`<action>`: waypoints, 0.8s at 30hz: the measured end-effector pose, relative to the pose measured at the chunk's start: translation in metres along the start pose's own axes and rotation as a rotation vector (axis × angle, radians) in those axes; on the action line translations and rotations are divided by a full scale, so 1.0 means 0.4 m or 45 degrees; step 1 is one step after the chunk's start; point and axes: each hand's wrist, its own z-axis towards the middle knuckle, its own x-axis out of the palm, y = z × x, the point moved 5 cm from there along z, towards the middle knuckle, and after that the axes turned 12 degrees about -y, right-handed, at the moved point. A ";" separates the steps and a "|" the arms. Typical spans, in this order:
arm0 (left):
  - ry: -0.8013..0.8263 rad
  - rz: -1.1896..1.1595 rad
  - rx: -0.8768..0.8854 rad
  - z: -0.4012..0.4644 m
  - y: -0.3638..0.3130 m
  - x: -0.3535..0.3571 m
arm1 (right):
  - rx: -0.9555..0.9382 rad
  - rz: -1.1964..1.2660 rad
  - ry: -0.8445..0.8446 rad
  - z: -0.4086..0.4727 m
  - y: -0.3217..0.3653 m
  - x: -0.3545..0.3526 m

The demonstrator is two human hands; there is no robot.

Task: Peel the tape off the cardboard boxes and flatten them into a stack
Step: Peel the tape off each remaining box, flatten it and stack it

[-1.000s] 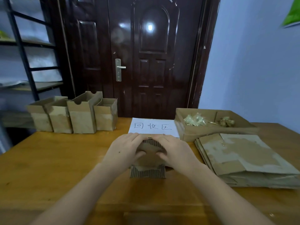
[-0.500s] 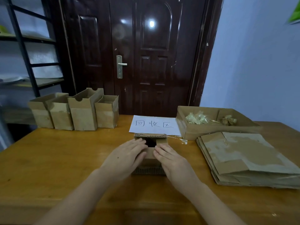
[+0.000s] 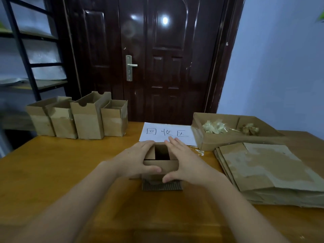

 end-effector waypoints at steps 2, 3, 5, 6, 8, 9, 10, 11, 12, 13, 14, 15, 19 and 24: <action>-0.002 -0.002 0.017 -0.002 -0.003 0.002 | 0.041 -0.054 0.163 0.032 -0.004 0.027; -0.002 0.012 0.027 -0.004 -0.003 0.004 | 0.048 -0.084 0.194 0.039 -0.006 0.039; -0.015 0.054 0.043 -0.007 -0.006 0.005 | 0.039 -0.129 0.201 0.043 -0.011 0.053; -0.024 0.093 0.057 -0.010 -0.006 0.001 | 0.033 -0.134 0.193 0.043 -0.011 0.057; -0.078 0.219 0.178 -0.010 -0.023 -0.007 | 0.021 -0.140 0.181 0.041 -0.015 0.056; -0.107 0.286 0.278 -0.012 -0.039 -0.010 | 0.017 -0.140 0.185 0.041 -0.014 0.057; -0.119 0.339 0.377 -0.014 -0.056 -0.011 | 0.019 -0.138 0.189 0.042 -0.013 0.056; -0.113 0.374 0.455 -0.018 -0.072 -0.012 | 0.026 -0.135 0.194 0.042 -0.011 0.054; -0.103 0.398 0.509 -0.023 -0.085 -0.014 | 0.033 -0.131 0.198 0.042 -0.009 0.053; -0.105 0.415 0.546 -0.026 -0.094 -0.020 | 0.039 -0.128 0.201 0.042 -0.007 0.052; -0.138 0.431 0.583 -0.027 -0.100 -0.032 | 0.046 -0.126 0.202 0.041 -0.006 0.051; -0.205 0.451 0.611 -0.028 -0.103 -0.050 | 0.053 -0.122 0.202 0.039 -0.007 0.051; -0.541 0.467 0.480 -0.043 -0.067 -0.145 | 0.056 -0.130 0.185 0.038 -0.011 0.054; -0.253 0.338 -0.127 -0.067 -0.001 -0.067 | 0.020 -0.131 0.190 0.035 -0.007 0.055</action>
